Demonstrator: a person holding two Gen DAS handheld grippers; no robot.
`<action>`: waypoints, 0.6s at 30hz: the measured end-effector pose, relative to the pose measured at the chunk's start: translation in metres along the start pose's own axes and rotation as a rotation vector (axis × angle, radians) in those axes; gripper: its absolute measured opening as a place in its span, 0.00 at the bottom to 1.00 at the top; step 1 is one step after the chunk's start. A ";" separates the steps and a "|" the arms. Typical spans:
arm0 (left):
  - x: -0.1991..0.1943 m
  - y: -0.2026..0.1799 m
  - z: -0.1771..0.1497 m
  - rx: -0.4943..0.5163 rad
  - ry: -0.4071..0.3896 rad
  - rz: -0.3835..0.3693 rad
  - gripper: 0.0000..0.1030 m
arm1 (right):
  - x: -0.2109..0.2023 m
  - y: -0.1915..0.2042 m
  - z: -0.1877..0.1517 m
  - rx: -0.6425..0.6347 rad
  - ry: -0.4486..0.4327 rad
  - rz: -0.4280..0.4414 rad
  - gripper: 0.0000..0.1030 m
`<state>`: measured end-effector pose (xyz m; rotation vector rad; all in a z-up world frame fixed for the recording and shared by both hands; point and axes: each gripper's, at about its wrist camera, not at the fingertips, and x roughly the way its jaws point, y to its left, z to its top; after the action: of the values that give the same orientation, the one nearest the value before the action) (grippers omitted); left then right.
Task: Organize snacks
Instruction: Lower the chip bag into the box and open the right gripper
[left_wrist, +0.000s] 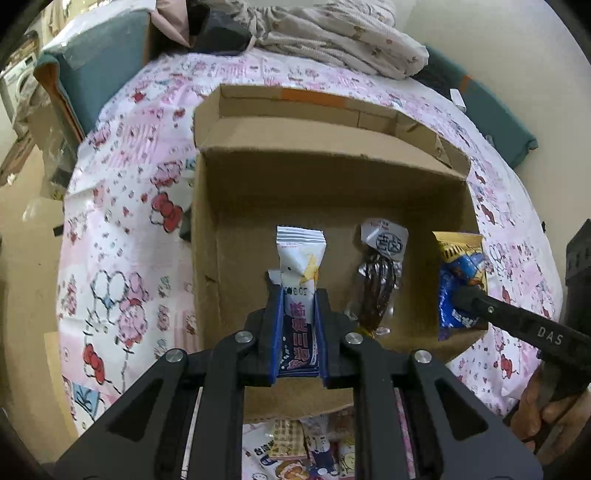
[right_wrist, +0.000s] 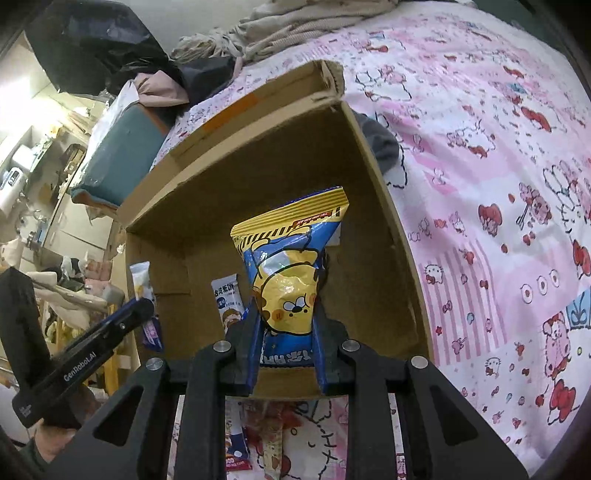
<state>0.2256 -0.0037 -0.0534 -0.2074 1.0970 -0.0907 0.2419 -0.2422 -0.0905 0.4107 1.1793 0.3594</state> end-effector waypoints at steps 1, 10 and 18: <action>0.002 -0.001 -0.001 0.006 0.006 -0.005 0.13 | 0.001 0.000 0.000 0.000 0.001 -0.007 0.25; 0.000 -0.013 -0.002 0.052 0.004 0.004 0.29 | 0.006 0.007 -0.002 -0.008 0.016 0.026 0.27; -0.014 -0.022 -0.002 0.079 -0.050 0.005 0.79 | -0.006 0.011 0.000 0.006 -0.043 0.052 0.72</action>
<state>0.2184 -0.0225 -0.0377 -0.1354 1.0425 -0.1234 0.2393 -0.2356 -0.0805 0.4528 1.1298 0.3907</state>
